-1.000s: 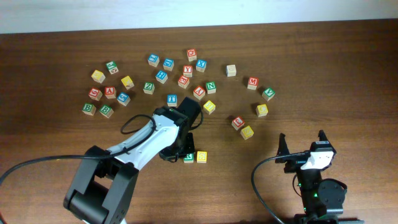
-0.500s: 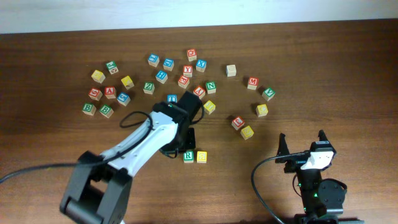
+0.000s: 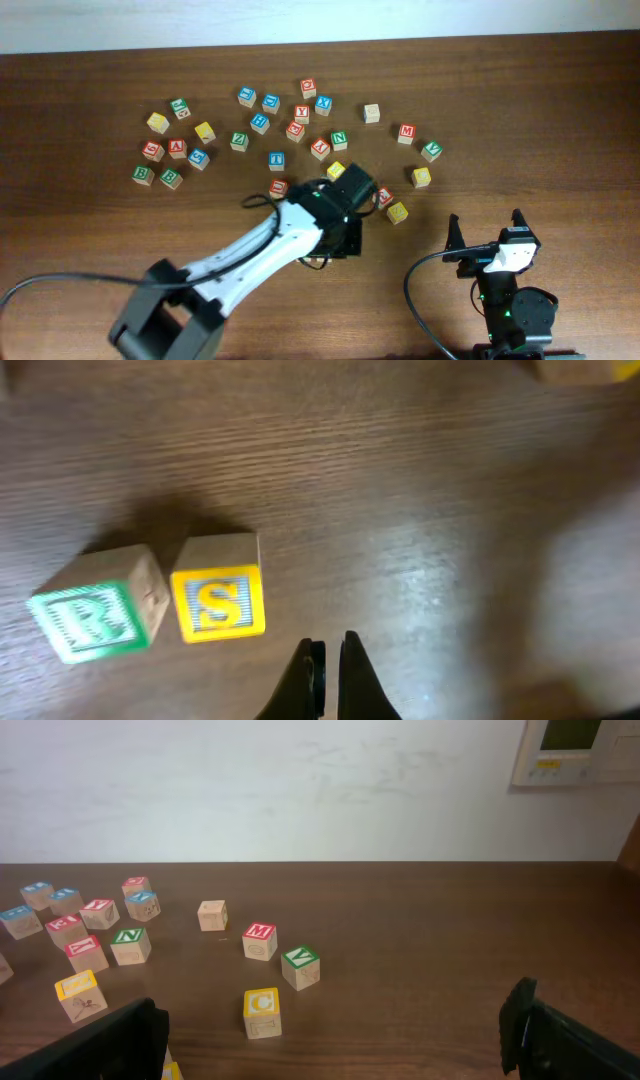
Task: Spell out ICRA
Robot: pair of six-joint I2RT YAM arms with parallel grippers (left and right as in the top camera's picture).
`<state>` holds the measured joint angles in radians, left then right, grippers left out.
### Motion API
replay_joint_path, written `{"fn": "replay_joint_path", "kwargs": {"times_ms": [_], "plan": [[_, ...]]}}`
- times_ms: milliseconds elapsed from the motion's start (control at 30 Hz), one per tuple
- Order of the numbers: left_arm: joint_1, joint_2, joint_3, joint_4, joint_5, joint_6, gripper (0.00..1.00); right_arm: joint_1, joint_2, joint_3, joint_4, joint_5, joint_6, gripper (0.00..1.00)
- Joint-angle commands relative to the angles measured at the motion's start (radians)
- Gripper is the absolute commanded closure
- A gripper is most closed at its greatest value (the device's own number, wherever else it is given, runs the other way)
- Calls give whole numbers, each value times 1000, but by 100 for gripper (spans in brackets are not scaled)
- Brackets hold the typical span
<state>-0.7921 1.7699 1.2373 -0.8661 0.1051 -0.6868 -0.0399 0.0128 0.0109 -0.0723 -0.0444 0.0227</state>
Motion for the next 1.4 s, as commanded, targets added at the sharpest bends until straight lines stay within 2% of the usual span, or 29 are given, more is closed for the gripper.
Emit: {"fn": "replay_joint_path", "kwargs": {"times_ms": [0, 233, 567, 1367], "plan": [[-6, 61, 5, 27, 4, -28, 100, -6, -5, -5, -5, 4, 4, 2], [-5, 69, 5, 28, -84, -63, 100, -6, -6, -5, -5, 4, 4, 2], [-10, 129, 5, 36, -68, -65, 100, -6, -6, -5, -5, 4, 4, 2], [-3, 124, 40, 65, -83, -64, 100, -6, -6, -5, -5, 4, 4, 2]]}}
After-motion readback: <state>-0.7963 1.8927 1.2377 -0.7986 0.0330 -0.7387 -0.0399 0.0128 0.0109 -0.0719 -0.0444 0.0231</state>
